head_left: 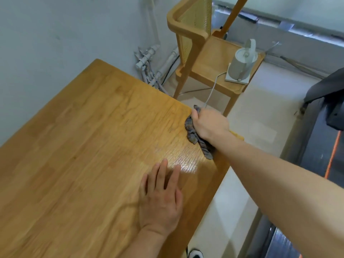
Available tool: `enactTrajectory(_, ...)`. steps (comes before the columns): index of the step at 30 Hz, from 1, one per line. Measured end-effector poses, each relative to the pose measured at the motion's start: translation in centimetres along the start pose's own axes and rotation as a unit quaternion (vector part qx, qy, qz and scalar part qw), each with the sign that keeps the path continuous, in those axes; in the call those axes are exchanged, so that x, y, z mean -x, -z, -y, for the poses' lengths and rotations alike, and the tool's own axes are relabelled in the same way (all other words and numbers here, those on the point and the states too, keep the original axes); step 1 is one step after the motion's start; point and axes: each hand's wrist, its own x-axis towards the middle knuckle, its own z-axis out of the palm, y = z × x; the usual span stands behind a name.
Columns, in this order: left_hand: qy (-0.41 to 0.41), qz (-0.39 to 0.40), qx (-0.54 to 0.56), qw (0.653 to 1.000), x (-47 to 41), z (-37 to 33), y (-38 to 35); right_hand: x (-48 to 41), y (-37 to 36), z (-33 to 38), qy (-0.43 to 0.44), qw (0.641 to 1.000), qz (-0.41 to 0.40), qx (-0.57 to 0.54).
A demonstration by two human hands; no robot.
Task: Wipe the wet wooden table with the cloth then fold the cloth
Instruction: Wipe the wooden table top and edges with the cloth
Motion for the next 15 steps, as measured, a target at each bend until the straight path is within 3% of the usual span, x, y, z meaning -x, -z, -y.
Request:
enactTrajectory(3, 0.003, 0.000, 0.005, 1.000, -0.2, 0.1, 0.1, -1.1, -0.4, 1.8, 0.045, 0.999, -0.010, 0.014)
enactTrajectory(7, 0.005, -0.003, 0.016, 1.000, -0.1, -0.2, -0.2, -3.8, -0.1, 1.5, 0.086, 0.994, 0.062, -0.017)
enactTrajectory(15, 0.030, 0.030, 0.048, 0.998, -0.1, -0.6, 0.5, -5.3, -0.3, 9.0, 0.083, 0.993, 0.085, -0.017)
